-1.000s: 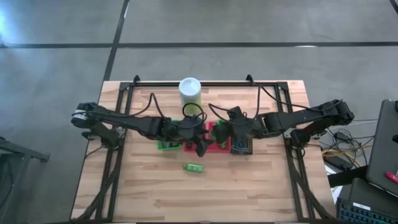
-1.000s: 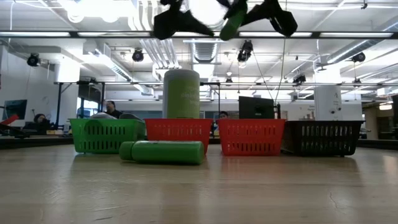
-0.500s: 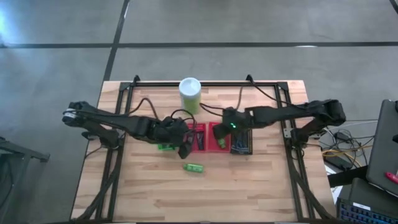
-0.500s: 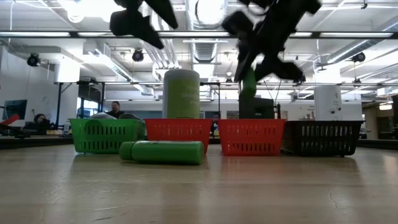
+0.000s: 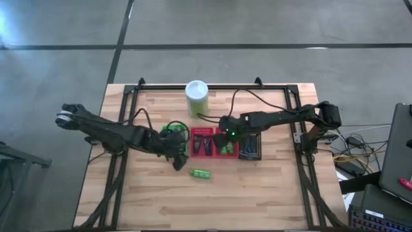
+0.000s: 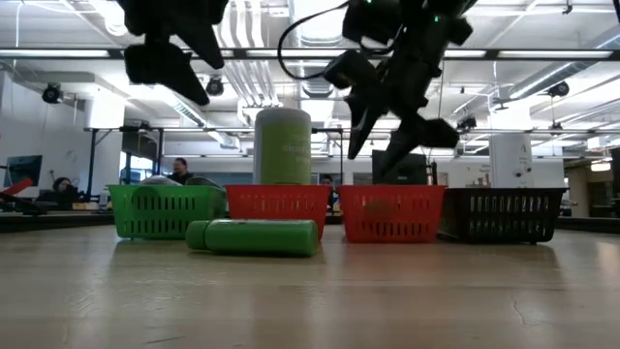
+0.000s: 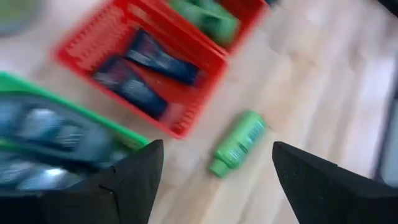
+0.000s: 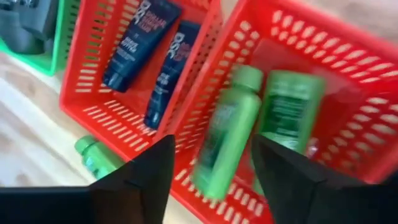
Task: Pick & Place Travel size toiletries
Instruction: Put the green shampoo into the left red bin
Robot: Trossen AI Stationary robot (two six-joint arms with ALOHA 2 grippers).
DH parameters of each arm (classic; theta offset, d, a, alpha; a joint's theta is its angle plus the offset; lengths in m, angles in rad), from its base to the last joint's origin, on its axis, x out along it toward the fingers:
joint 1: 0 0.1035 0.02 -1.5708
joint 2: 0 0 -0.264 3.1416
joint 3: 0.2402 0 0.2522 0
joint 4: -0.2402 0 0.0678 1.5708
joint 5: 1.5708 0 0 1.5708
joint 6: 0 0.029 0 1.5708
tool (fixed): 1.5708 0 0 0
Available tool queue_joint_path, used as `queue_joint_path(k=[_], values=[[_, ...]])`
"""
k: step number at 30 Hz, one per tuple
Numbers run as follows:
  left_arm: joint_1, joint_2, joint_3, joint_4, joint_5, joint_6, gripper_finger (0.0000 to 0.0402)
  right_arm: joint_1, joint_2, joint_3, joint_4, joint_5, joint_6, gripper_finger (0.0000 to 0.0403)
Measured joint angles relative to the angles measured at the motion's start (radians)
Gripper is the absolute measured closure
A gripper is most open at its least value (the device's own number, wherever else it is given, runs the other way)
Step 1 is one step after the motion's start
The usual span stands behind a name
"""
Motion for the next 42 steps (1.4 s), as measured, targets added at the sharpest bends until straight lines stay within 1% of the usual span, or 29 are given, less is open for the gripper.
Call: queue_joint_path(k=[3, 5, 10, 12, 14, 17, 20, 26, 32, 36, 42], values=[[-0.003, 0.001, -0.059, 0.108, 0.080, 0.108, 0.0095, 0.014, -0.038, 0.039, -0.088, 0.087, -0.011, 0.0169], [-0.006, 0.005, -0.098, 0.174, 0.106, 0.239, 0.0095, 0.027, -0.075, 0.065, -0.166, 0.142, -0.029, 0.0155], [-0.018, 0.039, -0.183, 0.261, 0.109, 0.604, 0.0094, 0.086, -0.147, 0.105, -0.314, 0.224, -0.043, 0.0125], [-0.018, 0.065, -0.193, 0.303, 0.102, 0.703, 0.0094, 0.112, -0.173, 0.114, -0.350, 0.245, -0.015, 0.0114], [-0.018, 0.105, -0.192, 0.340, 0.101, 0.759, 0.0094, 0.137, -0.186, 0.117, -0.379, 0.261, 0.021, 0.0104], [-0.018, 0.175, -0.158, 0.354, 0.108, 0.784, 0.0094, 0.166, -0.194, 0.112, -0.394, 0.276, 0.073, 0.0091], [-0.024, 0.252, -0.112, 0.354, 0.150, 0.786, 0.0094, 0.180, -0.197, 0.105, -0.401, 0.276, 0.104, 0.0080], [-0.055, 0.358, -0.049, 0.355, 0.163, 0.849, 0.0094, 0.185, -0.196, 0.094, -0.416, 0.276, 0.110, 0.0066], [-0.058, 0.461, -0.041, 0.363, 0.163, 0.823, 0.0094, 0.185, -0.196, 0.088, -0.419, 0.275, 0.091, 0.0058], [-0.057, 0.505, -0.024, 0.374, 0.162, 0.811, 0.0094, 0.185, -0.196, 0.082, -0.419, 0.275, 0.091, 0.0061], [-0.056, 0.515, -0.008, 0.400, 0.170, 0.800, 0.0110, 0.185, -0.196, 0.082, -0.410, 0.270, 0.091, 0.0082]])
